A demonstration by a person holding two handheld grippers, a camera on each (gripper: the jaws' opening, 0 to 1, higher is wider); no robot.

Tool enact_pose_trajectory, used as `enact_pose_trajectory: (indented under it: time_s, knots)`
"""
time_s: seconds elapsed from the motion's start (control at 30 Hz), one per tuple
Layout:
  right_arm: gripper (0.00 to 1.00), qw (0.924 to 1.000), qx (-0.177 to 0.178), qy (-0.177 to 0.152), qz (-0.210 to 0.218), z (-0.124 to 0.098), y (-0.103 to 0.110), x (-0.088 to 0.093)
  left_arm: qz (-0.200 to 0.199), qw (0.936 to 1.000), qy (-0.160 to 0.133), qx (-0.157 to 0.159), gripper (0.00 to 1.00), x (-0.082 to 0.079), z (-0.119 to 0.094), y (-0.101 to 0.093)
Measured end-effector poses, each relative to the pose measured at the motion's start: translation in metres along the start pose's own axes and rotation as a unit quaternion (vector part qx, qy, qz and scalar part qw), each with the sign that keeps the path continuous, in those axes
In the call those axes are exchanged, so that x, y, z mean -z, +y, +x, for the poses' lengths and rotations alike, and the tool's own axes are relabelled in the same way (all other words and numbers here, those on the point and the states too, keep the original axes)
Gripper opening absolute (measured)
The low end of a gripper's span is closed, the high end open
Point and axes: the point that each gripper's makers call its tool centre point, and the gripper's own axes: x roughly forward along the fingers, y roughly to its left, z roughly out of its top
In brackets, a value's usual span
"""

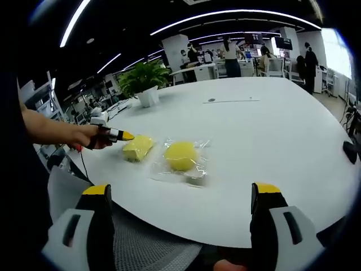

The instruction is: Compare the silicone blocks by pressing each to a similar depth, holding the contact briefly, and releasing to observe deformation and rebound differences across the visible hardness samples.

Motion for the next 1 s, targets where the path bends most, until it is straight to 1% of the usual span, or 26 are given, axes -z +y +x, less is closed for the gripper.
enact_pose_trajectory:
  time_s: [0.07, 0.13, 0.2, 0.23, 0.27, 0.3, 0.33, 0.37, 0.4, 0.43, 0.47, 0.5, 0.53, 0.57, 0.63, 0.73, 0.8, 0.83, 0.87, 0.9, 0.93, 1.0]
  knots:
    - [0.96, 1.0000, 0.002, 0.001, 0.000, -0.001, -0.001, 0.000, -0.010, 0.9999, 0.000, -0.004, 0.00, 0.000, 0.000, 0.003]
    - [0.96, 1.0000, 0.001, 0.002, -0.001, -0.001, 0.000, 0.000, -0.030, 0.9996, -0.002, 0.001, 0.00, -0.001, -0.001, 0.001]
    - [0.96, 1.0000, 0.001, 0.002, -0.003, -0.001, -0.001, -0.001, -0.032, 0.9995, -0.004, 0.006, 0.00, -0.002, -0.004, -0.001]
    - [0.96, 1.0000, 0.001, 0.002, -0.003, 0.000, -0.001, -0.001, -0.008, 0.9996, -0.021, 0.016, 0.00, -0.008, -0.007, -0.004]
    - [0.96, 1.0000, 0.000, 0.002, -0.004, 0.000, -0.001, -0.001, 0.003, 0.9994, -0.029, 0.016, 0.00, -0.012, -0.009, -0.005]
    - [0.96, 1.0000, -0.001, 0.002, -0.006, 0.002, -0.001, -0.002, -0.004, 0.9990, -0.038, 0.026, 0.00, -0.015, -0.012, -0.010]
    - [0.96, 1.0000, -0.002, 0.003, -0.007, 0.003, 0.000, -0.002, -0.025, 0.9977, -0.048, 0.041, 0.00, -0.019, -0.014, -0.017]
    - [0.96, 1.0000, -0.004, 0.002, -0.007, 0.003, 0.001, -0.003, -0.024, 0.9970, -0.050, 0.055, 0.00, -0.022, -0.016, -0.021]
    - [0.96, 1.0000, -0.008, 0.001, -0.006, 0.005, 0.003, -0.003, -0.014, 0.9968, -0.051, 0.060, 0.00, -0.023, -0.018, -0.023]
    - [0.96, 0.9999, -0.010, 0.002, -0.006, 0.007, 0.004, -0.004, 0.002, 0.9955, -0.058, 0.074, 0.00, -0.026, -0.020, -0.030]
    - [0.96, 0.9999, -0.012, 0.003, -0.009, 0.009, 0.006, -0.004, 0.005, 0.9948, -0.063, 0.079, 0.00, -0.030, -0.023, -0.035]
    - [0.96, 0.9998, -0.015, 0.003, -0.011, 0.011, 0.007, -0.005, 0.010, 0.9952, -0.061, 0.076, 0.00, -0.030, -0.024, -0.035]
    - [0.96, 0.9998, -0.017, 0.003, -0.012, 0.012, 0.008, -0.005, 0.025, 0.9953, -0.063, 0.069, 0.00, -0.031, -0.025, -0.035]
    - [0.96, 0.9997, -0.019, 0.002, -0.012, 0.013, 0.009, -0.007, 0.028, 0.9953, -0.063, 0.069, 0.00, -0.031, -0.026, -0.036]
    - [0.96, 0.9996, -0.025, 0.002, -0.013, 0.015, 0.011, -0.007, 0.035, 0.9944, -0.064, 0.077, 0.00, -0.032, -0.029, -0.043]
    - [0.96, 0.9994, -0.030, 0.005, -0.017, 0.017, 0.014, -0.006, 0.038, 0.9899, -0.070, 0.118, 0.00, -0.034, -0.033, -0.062]
    - [0.96, 0.9994, -0.032, 0.002, -0.015, 0.018, 0.014, -0.007, 0.051, 0.9889, -0.068, 0.122, 0.00, -0.034, -0.035, -0.070]
    - [0.96, 0.9993, -0.033, 0.001, -0.015, 0.018, 0.015, -0.008, 0.071, 0.9863, -0.073, 0.130, 0.00, -0.036, -0.036, -0.076]
    - [0.96, 0.9993, -0.033, -0.002, -0.015, 0.018, 0.015, -0.009, 0.089, 0.9846, -0.079, 0.128, 0.00, -0.037, -0.037, -0.079]
    - [0.96, 0.9993, -0.034, -0.005, -0.013, 0.018, 0.015, -0.009, 0.104, 0.9832, -0.079, 0.128, 0.00, -0.037, -0.039, -0.084]
    - [0.96, 0.9994, -0.034, -0.009, -0.009, 0.018, 0.015, -0.010, 0.097, 0.9836, -0.076, 0.132, 0.00, -0.037, -0.039, -0.089]
    - [0.96, 0.9994, -0.032, -0.012, -0.007, 0.018, 0.014, -0.010, 0.105, 0.9811, -0.076, 0.143, 0.00, -0.037, -0.042, -0.100]
